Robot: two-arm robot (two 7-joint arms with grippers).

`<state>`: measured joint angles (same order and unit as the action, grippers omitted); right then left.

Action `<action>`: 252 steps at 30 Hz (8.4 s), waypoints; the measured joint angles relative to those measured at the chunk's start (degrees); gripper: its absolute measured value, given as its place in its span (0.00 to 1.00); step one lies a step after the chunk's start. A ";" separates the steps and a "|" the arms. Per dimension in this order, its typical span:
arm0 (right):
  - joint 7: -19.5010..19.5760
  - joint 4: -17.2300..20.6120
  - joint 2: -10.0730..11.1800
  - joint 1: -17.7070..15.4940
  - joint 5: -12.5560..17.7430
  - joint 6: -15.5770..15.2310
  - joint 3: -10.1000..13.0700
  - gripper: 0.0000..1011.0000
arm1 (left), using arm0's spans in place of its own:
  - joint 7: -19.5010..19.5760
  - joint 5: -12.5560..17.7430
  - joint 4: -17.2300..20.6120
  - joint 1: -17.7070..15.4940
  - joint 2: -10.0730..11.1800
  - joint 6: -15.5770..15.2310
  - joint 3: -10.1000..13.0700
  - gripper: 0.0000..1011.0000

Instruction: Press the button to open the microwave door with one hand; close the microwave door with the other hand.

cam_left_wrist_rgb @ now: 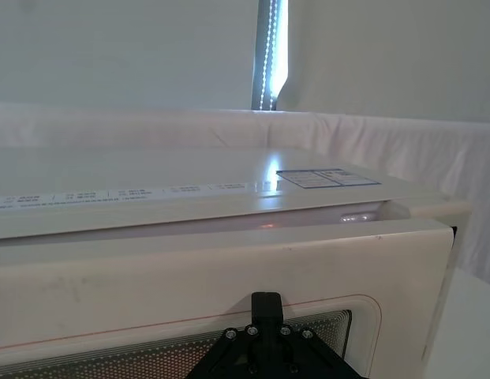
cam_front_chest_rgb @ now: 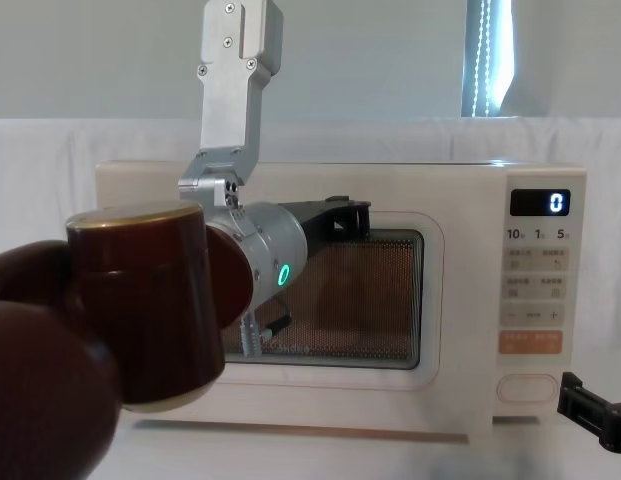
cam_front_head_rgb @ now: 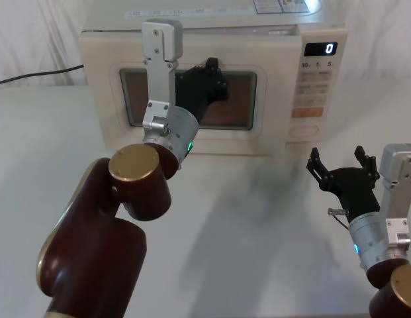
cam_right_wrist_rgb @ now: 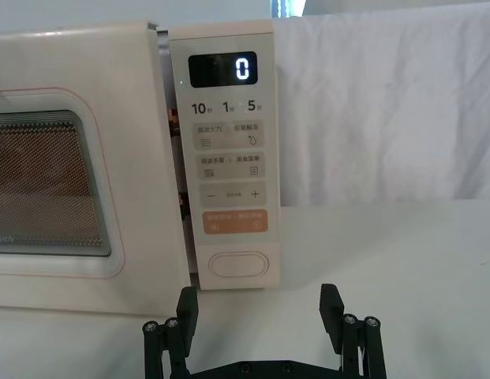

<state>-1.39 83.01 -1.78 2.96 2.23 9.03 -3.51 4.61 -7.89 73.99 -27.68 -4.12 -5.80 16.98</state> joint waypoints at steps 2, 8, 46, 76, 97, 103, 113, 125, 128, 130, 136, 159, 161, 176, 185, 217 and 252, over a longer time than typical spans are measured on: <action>0.00 0.00 0.00 0.00 0.00 0.00 0.00 0.99 | -0.06 0.33 -0.50 -0.35 -0.21 0.20 -0.17 0.00; 0.00 0.00 0.00 0.00 0.00 0.00 0.00 0.99 | -0.05 0.93 -1.34 -1.06 -0.59 0.36 -0.57 0.00; 0.00 0.00 0.00 0.00 0.00 0.00 0.00 0.99 | -0.61 3.80 -6.02 -3.36 -2.74 1.40 -2.00 0.00; 0.00 0.00 0.00 0.00 0.00 0.00 0.00 0.99 | 0.18 4.37 -7.39 -4.00 -2.86 1.90 -2.50 0.00; 0.00 0.00 0.00 0.00 0.00 0.00 0.00 0.99 | 1.81 3.27 3.24 4.21 -0.43 -0.68 -2.03 0.00; 0.00 0.00 0.00 0.00 0.00 0.00 0.00 0.99 | 2.35 2.30 7.98 8.30 1.70 -1.42 -2.82 0.00; 0.00 0.01 0.00 0.00 0.00 0.00 0.00 0.99 | 2.39 0.45 15.12 17.69 5.40 0.22 -5.29 0.00; 0.00 0.00 0.00 0.00 0.00 0.00 0.00 0.99 | 0.05 0.77 19.30 27.69 6.87 6.15 -7.47 0.00; 0.00 0.00 0.00 0.00 0.00 0.00 0.00 0.99 | -0.64 0.92 19.34 29.11 6.55 7.42 -8.16 0.00; 0.00 0.00 0.00 0.00 0.00 0.00 0.00 0.99 | -0.92 0.92 19.40 29.81 6.30 7.92 -8.69 0.00; 0.00 0.00 0.00 0.00 0.00 0.00 0.00 0.99 | -1.07 0.81 19.62 30.90 5.92 8.30 -9.74 0.00; 0.00 0.00 0.00 0.00 0.00 0.00 0.00 0.99 | -1.62 1.11 19.30 30.94 5.47 8.68 -10.37 0.08; 0.00 0.00 0.00 0.00 0.00 0.00 0.00 0.99 | -1.59 1.10 19.30 30.93 5.48 8.65 -10.35 0.17; 0.00 0.00 0.00 0.00 0.00 0.00 0.00 0.99 | -1.49 1.02 19.30 30.93 5.52 8.55 -10.29 0.61; 0.00 0.00 0.00 0.00 0.00 0.00 0.00 0.99 | -1.47 1.01 19.30 30.93 5.52 8.52 -10.29 0.89; 0.00 0.00 0.00 0.00 0.00 0.00 0.00 0.99 | -1.48 1.01 19.30 30.94 5.52 8.53 -10.29 0.99; 0.00 0.00 0.00 0.00 0.00 0.00 0.00 0.99 | -1.48 1.01 19.30 30.93 5.51 8.53 -10.29 0.99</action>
<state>-1.39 83.02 -1.78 2.96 2.22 9.03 -3.51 3.14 -6.88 93.29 3.25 1.39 2.73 6.69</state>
